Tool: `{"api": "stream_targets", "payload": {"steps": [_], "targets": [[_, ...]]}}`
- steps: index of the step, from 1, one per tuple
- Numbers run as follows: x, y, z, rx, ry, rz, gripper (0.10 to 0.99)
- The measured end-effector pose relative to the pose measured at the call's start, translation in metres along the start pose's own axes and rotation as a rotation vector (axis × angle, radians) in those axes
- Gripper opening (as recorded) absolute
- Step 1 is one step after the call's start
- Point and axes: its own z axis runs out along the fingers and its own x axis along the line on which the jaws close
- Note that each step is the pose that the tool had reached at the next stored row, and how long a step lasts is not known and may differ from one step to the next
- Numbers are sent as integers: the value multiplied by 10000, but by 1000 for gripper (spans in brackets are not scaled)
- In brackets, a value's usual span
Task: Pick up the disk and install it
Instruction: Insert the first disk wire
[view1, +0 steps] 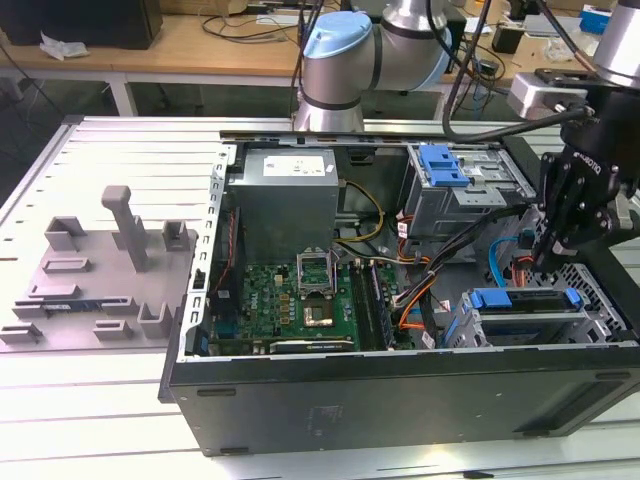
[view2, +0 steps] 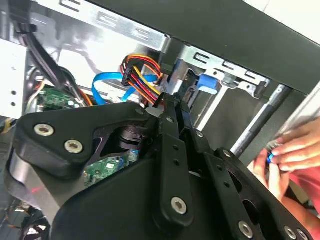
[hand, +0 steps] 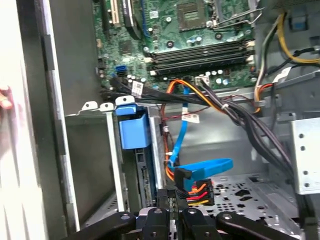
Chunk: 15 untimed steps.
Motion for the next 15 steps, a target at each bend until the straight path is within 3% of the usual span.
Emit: {"api": "stream_targets", "payload": {"steps": [1,2,10,15], "targets": [[24,-3,-2,-23,-230,-10,169],[49,-7,-3,-35,-337,-23,169],[52,-7,-2,-35,-341,-24,169],[108,-18,1,-35,-349,-33,169]]}}
